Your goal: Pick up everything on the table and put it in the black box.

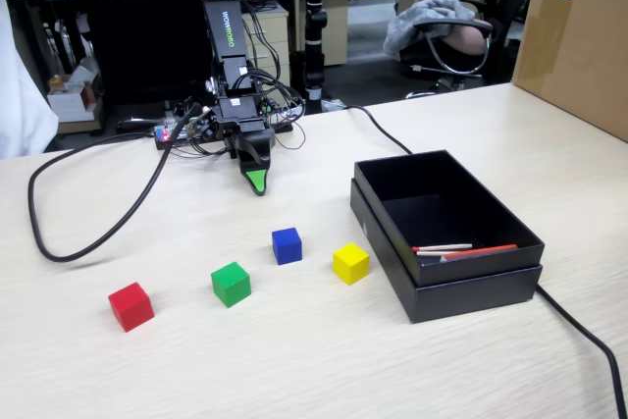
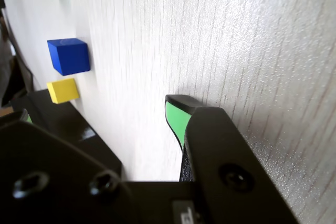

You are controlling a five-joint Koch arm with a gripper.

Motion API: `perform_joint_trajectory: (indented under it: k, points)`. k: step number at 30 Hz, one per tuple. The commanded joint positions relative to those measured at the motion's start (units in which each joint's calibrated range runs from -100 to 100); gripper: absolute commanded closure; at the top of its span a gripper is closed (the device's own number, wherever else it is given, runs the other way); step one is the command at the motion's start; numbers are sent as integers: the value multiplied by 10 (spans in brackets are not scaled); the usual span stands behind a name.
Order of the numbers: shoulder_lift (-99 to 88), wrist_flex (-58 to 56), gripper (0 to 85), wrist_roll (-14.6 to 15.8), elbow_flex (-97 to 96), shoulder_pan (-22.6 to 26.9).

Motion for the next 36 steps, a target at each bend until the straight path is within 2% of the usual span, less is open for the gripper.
perform_joint_trajectory:
  k: [1, 36]
  points:
    - [7, -26, 367, -1, -7, -3]
    - [1, -44, 379, 2, 1, -2]
